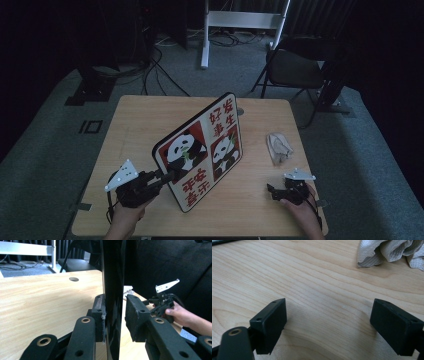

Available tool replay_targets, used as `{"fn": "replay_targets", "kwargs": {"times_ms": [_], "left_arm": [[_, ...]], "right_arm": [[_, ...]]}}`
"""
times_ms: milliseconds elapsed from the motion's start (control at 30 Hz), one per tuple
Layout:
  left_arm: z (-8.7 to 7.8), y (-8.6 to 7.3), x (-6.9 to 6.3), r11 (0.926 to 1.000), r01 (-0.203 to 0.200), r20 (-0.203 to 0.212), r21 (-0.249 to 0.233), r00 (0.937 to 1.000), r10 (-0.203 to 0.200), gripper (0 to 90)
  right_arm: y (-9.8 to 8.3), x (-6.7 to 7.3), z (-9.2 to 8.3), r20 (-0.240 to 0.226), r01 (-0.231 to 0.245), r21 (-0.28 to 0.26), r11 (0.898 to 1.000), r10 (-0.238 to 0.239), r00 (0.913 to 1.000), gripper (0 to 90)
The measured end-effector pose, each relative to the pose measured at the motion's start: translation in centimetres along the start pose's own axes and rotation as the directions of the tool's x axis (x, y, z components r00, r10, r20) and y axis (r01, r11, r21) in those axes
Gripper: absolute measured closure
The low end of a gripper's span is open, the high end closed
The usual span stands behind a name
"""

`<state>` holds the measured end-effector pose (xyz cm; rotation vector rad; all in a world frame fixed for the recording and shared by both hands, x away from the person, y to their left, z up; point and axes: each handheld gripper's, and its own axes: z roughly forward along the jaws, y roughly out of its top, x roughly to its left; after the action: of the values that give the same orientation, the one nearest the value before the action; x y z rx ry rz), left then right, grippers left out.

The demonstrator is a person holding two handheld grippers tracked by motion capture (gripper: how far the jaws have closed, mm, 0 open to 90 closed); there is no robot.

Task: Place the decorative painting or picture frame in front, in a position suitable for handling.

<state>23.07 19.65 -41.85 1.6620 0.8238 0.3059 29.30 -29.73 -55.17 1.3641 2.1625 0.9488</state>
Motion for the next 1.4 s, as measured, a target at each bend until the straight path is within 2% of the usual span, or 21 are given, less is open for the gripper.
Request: {"fn": "replay_targets", "kwargs": {"times_ms": [200, 300, 533, 733, 967, 1200, 1400], "left_arm": [[0.2, -1.3, 0.1, 0.9997, -0.022, 0.017, 0.007, 0.9996, 0.022, 70.6], [0.4, -2.2, 0.1, 0.999, -0.037, 0.02, 0.027, 0.9991, 0.037, 70.5], [1.2, -4.4, 0.1, 0.998, -0.023, 0.024, 0.058, 0.9995, 0.022, 70.3], [1.5, -4.8, 0.1, 0.9966, -0.041, -0.002, 0.071, 0.9992, 0.041, 75.2], [1.8, -5.5, 0.0, 0.9976, -0.035, -0.014, 0.06, 0.9993, 0.035, 75.2], [2.4, -6.1, 0.1, 0.999, -0.016, -0.013, 0.043, 0.9998, 0.017, 75.2], [2.7, -6.4, 0.1, 0.9988, -0.022, -0.018, 0.043, 0.9996, 0.023, 75.3]], "right_arm": [[0.0, 0.0, 0.0, -0.001, 0.003, 0.003, 1.0, -0.003, 1.0, 12.7], [0.0, 0.0, 0.0, -0.006, 0.01, 0.003, 1.0, -0.01, 0.9999, 12.7], [0.0, -0.1, 0.0, 0.001, 0.005, 0.0, 1.0, -0.005, 1.0, 14.2], [0.0, -0.1, 0.0, -0.001, 0.004, 0.002, 1.0, -0.004, 1.0, 13.5], [0.2, 0.5, 0.2, 0.048, -0.04, 0.002, 0.999, 0.04, 0.9981, 13.3], [0.2, 0.5, 0.2, 0.048, -0.039, 0.002, 0.999, 0.039, 0.9981, 13.3], [0.2, 0.5, 0.2, 0.043, -0.036, 0.003, 0.999, 0.036, 0.9984, 12.2]]}}
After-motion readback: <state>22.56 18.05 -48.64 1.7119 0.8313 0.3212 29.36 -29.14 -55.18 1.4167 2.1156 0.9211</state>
